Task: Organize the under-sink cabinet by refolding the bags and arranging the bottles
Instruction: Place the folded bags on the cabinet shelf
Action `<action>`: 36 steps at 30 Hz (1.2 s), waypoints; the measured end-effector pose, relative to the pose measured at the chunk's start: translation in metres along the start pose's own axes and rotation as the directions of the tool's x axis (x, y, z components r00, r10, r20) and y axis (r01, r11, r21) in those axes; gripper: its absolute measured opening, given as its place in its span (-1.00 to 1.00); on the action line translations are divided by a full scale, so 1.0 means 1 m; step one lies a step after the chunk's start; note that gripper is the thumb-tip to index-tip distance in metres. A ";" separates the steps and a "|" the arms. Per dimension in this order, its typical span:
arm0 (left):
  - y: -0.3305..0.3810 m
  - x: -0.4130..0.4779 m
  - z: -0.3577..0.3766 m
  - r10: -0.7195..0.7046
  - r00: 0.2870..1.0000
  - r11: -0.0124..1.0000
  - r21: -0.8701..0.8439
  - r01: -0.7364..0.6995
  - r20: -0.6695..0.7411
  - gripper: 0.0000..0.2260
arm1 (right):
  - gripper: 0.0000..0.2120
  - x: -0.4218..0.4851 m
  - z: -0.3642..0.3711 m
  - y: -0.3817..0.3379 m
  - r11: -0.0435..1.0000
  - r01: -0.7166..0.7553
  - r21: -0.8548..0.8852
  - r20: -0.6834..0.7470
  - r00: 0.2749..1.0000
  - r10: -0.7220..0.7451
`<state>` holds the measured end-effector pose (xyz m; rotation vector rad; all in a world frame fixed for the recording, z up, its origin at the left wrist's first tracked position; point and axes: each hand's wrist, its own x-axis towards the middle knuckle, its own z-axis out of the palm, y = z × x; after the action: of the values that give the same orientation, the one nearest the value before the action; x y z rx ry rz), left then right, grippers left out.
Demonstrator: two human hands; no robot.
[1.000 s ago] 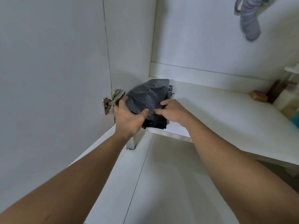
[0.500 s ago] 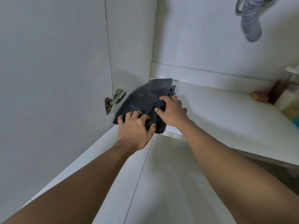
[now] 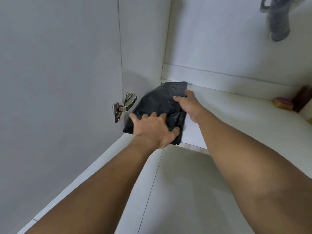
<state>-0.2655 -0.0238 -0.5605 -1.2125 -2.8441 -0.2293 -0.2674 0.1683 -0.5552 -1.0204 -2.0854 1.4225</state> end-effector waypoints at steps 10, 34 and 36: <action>-0.005 0.050 0.012 -0.010 1.000 0.998 -0.065 0.009 -0.020 -0.51 | -0.56 0.026 -0.015 -0.013 0.997 -0.078 0.004 0.156 0.985 0.077; -0.010 0.057 0.031 -0.028 0.995 0.999 -0.037 0.032 0.099 -0.19 | -0.58 0.135 -0.026 -0.038 0.957 0.291 -0.010 -0.390 0.880 -0.272; -0.010 0.057 0.030 -0.022 0.994 0.999 -0.027 0.025 0.109 -0.19 | -0.76 0.121 -0.013 -0.036 0.809 0.543 -0.226 -0.177 0.793 -0.582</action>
<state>-0.3117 0.0148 -0.5855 -1.2338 -2.9589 -0.2113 -0.3486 0.2604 -0.5250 -0.5051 -2.0992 0.7939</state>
